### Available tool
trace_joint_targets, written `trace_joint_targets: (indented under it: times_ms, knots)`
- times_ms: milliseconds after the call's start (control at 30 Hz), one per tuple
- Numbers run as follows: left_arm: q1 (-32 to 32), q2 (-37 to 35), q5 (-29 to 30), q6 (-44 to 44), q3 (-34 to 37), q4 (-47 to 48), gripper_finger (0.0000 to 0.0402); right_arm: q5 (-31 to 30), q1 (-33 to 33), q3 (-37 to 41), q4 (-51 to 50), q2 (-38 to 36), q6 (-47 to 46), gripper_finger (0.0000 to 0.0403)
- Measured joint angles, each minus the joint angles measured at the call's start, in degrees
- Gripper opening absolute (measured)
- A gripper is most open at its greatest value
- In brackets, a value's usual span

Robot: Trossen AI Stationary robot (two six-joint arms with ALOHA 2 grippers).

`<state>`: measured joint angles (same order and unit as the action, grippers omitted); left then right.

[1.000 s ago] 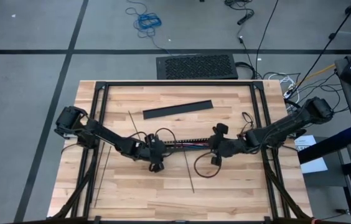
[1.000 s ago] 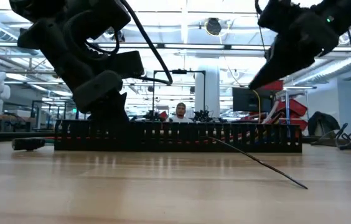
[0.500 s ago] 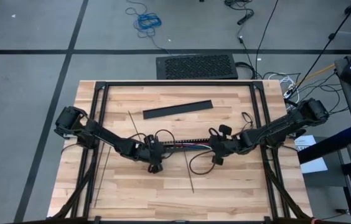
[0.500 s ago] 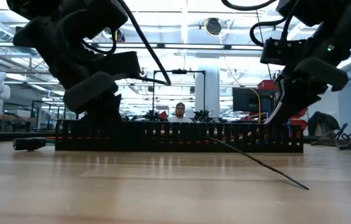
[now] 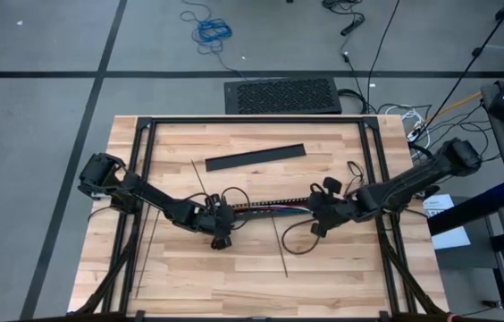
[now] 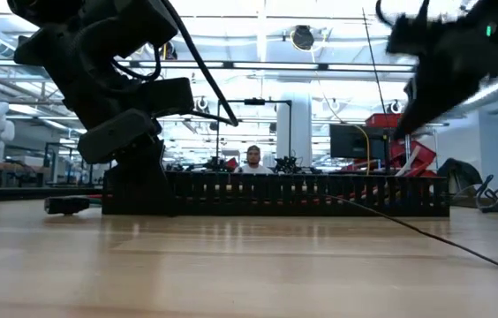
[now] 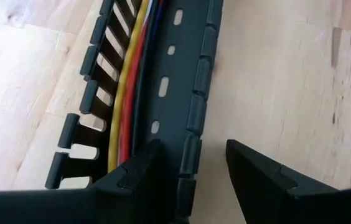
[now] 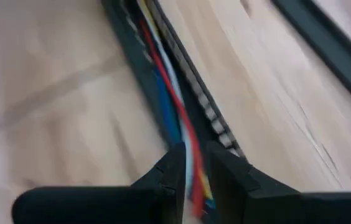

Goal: Ziptie cables
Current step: Put the ziptied cables into the black cable duct

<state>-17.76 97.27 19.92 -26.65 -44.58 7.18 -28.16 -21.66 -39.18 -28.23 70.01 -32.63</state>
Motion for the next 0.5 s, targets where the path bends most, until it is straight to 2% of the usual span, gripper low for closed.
trace_joint_targets:
  times_ms: [167,333,500]
  knots:
    - [0.0,0.0,0.0,0.0,0.0,-0.1,0.0180,1.6,-1.8,-1.5,9.0,0.7,4.3,0.0054]
    - [-0.1,0.0,0.1,0.0,0.0,-0.1,0.0180,1.4,0.6,-1.3,4.3,6.4,2.5,0.0047]
    - [-0.4,0.0,0.2,0.0,0.0,-0.2,0.0180,1.5,1.1,-1.3,-1.7,8.4,-1.3,0.0043]
